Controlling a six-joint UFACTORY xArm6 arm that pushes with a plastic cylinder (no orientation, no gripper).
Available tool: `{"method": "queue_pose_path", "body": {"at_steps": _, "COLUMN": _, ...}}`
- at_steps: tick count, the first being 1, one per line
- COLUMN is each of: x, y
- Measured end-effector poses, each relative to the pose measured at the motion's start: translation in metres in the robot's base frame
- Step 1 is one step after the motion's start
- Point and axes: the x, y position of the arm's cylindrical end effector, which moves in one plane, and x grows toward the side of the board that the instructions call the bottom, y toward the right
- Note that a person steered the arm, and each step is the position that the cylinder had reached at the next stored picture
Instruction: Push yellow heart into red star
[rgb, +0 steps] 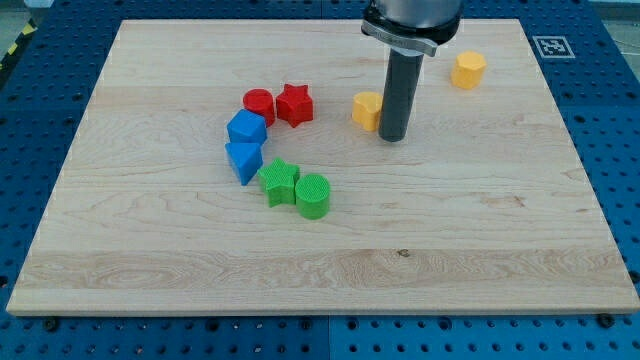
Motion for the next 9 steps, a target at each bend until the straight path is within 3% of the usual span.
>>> {"method": "queue_pose_path", "body": {"at_steps": 1, "x": 0.000, "y": 0.022}}
{"method": "queue_pose_path", "body": {"at_steps": 3, "x": -0.007, "y": -0.024}}
{"method": "queue_pose_path", "body": {"at_steps": 5, "x": -0.007, "y": 0.025}}
{"method": "queue_pose_path", "body": {"at_steps": 7, "x": -0.018, "y": -0.020}}
{"method": "queue_pose_path", "body": {"at_steps": 9, "x": -0.027, "y": 0.012}}
